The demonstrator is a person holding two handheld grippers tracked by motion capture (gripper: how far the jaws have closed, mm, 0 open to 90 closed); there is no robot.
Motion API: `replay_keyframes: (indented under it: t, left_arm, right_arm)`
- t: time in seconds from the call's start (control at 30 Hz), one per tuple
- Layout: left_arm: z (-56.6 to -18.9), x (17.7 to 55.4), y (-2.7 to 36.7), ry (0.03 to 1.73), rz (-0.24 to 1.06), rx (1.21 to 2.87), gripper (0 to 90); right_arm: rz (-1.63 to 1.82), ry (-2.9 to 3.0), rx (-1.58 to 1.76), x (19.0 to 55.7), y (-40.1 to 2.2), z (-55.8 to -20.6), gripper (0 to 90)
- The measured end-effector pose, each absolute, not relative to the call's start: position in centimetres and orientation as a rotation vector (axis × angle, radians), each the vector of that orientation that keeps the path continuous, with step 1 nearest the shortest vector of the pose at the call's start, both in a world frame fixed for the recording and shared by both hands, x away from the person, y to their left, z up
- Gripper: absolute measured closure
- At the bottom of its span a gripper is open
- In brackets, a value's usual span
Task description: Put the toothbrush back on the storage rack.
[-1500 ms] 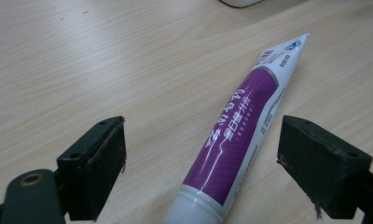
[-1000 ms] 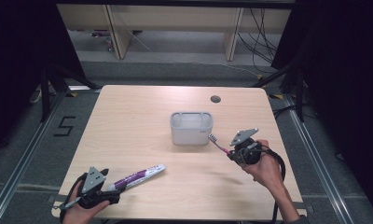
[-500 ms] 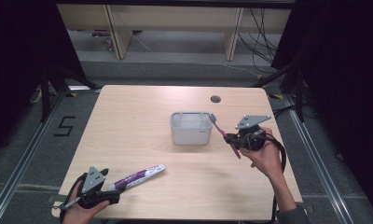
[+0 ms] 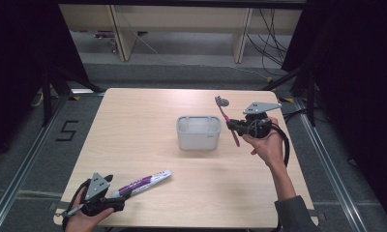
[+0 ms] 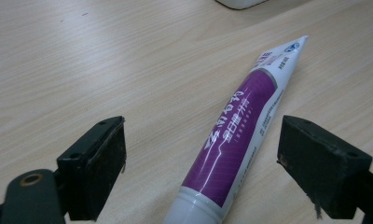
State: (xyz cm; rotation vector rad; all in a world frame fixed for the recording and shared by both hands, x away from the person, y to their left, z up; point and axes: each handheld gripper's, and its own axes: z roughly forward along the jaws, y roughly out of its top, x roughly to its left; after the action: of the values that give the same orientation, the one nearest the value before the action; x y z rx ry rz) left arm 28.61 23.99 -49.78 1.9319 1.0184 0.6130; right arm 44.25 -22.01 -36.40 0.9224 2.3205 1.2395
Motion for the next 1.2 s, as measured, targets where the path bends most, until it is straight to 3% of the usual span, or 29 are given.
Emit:
replay_keyframes:
  t: [1.2]
  left_arm:
    - [-49.8,28.6,24.0,1.009,0.613,1.937,15.0]
  right_arm:
    - [1.498,2.123,1.034,49.5,-19.1,-36.5,83.8]
